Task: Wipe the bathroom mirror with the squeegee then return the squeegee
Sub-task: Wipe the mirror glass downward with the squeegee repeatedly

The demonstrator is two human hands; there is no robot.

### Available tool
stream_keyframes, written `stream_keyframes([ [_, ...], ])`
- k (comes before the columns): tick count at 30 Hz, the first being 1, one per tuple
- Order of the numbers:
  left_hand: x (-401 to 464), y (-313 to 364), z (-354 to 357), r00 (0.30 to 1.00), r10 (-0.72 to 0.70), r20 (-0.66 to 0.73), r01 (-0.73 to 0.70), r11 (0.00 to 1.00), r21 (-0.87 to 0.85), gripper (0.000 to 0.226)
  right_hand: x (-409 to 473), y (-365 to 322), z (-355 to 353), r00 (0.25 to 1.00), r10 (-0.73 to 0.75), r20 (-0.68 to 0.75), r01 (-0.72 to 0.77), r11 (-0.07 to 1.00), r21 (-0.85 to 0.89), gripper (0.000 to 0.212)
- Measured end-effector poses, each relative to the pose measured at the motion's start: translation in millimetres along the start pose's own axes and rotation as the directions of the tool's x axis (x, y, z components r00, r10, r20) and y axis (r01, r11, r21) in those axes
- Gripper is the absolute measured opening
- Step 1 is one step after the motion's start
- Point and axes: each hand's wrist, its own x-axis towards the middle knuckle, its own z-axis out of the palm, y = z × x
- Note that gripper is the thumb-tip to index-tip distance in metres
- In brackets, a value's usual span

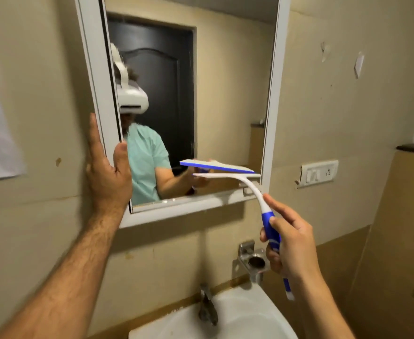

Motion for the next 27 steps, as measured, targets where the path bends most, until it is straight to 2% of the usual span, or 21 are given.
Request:
stream_keyframes([
  [4,2,1,-6,0.999,-0.029,0.032,0.030,1.000,-0.002,0.057,13,-37,23,0.990,-0.131,0.045,0.122,0.979,0.165,0.042],
  [8,24,16,-13,0.993,-0.108,0.041,0.111,0.988,-0.105,0.036,30,-91,72,0.924,-0.377,0.073,0.365,0.921,0.137,0.048],
  [10,55,27,-15,0.998,-0.070,0.003,0.070,0.992,-0.101,0.028,45,-119,98,0.865,-0.501,0.030,0.496,0.862,0.100,0.051],
  [13,106,50,-18,0.999,0.035,-0.002,-0.035,0.996,-0.086,0.032,72,-159,130,0.784,-0.618,-0.054,0.620,0.782,0.056,0.049],
  [19,147,76,-2,0.992,0.124,0.017,-0.125,0.990,0.073,0.064,102,-193,175,0.708,-0.696,-0.123,0.701,0.713,0.000,0.045],
  [23,134,67,9,0.987,0.158,-0.025,-0.155,0.984,0.088,0.061,103,-193,197,0.676,-0.718,-0.168,0.732,0.680,0.040,0.042],
  [27,136,62,10,0.989,0.149,-0.014,-0.149,0.989,0.020,0.059,101,-183,213,0.665,-0.727,-0.170,0.744,0.665,0.067,0.045],
])
